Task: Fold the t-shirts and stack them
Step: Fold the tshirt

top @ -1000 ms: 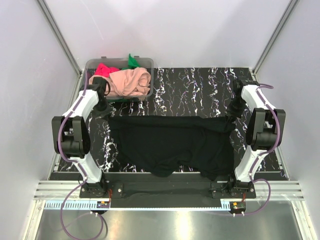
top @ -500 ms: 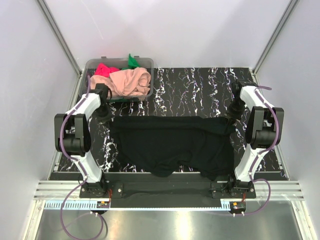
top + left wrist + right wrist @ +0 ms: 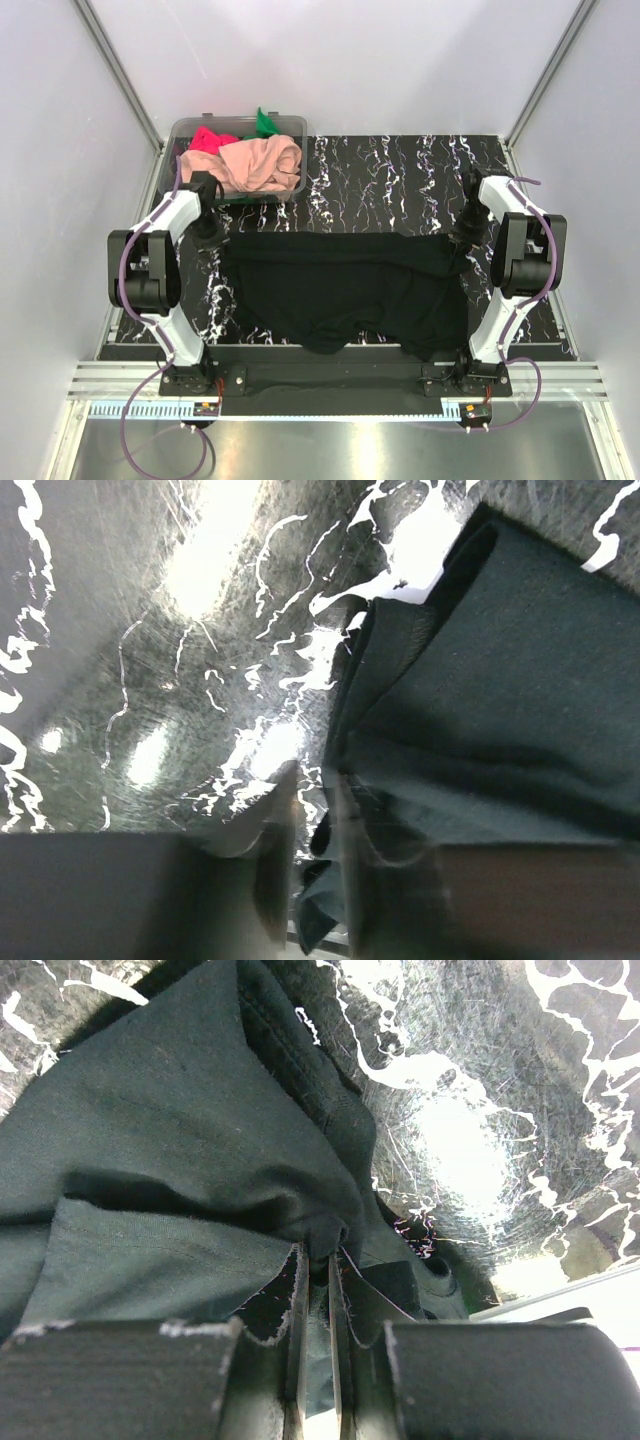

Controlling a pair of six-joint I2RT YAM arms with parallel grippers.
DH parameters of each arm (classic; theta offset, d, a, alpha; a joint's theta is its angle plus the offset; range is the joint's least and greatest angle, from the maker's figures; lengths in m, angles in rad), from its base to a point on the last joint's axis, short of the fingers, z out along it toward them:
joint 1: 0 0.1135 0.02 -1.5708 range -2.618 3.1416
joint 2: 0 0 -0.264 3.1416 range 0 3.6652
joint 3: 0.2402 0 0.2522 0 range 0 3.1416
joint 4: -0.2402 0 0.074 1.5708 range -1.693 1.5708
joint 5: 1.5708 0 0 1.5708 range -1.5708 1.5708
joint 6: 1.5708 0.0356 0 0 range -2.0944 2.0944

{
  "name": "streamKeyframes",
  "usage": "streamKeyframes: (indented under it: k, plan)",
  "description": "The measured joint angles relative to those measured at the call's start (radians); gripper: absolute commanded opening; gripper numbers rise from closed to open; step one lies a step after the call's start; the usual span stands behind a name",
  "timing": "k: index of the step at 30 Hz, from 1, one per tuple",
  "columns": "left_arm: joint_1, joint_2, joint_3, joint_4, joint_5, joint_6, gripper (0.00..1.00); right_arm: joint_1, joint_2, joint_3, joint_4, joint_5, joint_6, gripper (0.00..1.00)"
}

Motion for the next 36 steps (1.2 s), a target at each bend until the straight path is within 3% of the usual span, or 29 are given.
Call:
streamKeyframes:
  k: [3,7,8,11,12,14,18,21,30,36]
  plan:
    - [0.000,-0.001,0.000,0.000,0.008,0.003,0.60,0.000,0.000,0.005,-0.005,-0.002,-0.002,0.00]
    - [0.000,-0.010,0.012,-0.010,0.014,0.004,0.61,0.000,-0.001,0.049,-0.027,-0.013,-0.005,0.00]
    - [0.000,-0.015,0.023,-0.017,0.014,0.005,0.61,0.000,-0.002,0.066,-0.030,-0.018,-0.005,0.69]
    - [0.000,-0.037,0.070,-0.029,0.014,0.005,0.61,0.000,-0.024,0.117,-0.041,-0.021,-0.005,0.71]
    - [0.000,-0.048,0.091,-0.035,0.014,0.005,0.61,0.000,-0.034,0.136,-0.048,-0.020,-0.007,0.65]
    - [0.000,-0.066,0.138,-0.050,0.014,0.005,0.61,0.000,-0.067,0.185,-0.064,-0.019,-0.006,0.64]
    - [0.000,-0.092,0.229,-0.061,0.031,0.005,0.58,-0.002,-0.153,0.272,-0.051,-0.026,-0.007,0.75]
    - [-0.007,-0.087,0.254,-0.053,0.045,0.005,0.57,-0.002,-0.193,0.291,-0.013,-0.057,-0.008,0.75]
    - [-0.085,0.064,0.256,-0.010,0.113,0.029,0.60,0.002,-0.046,0.201,0.071,-0.228,-0.034,0.76]
    - [-0.119,0.113,0.256,0.002,0.126,0.036,0.60,0.007,-0.032,0.169,0.081,-0.266,-0.052,0.76]
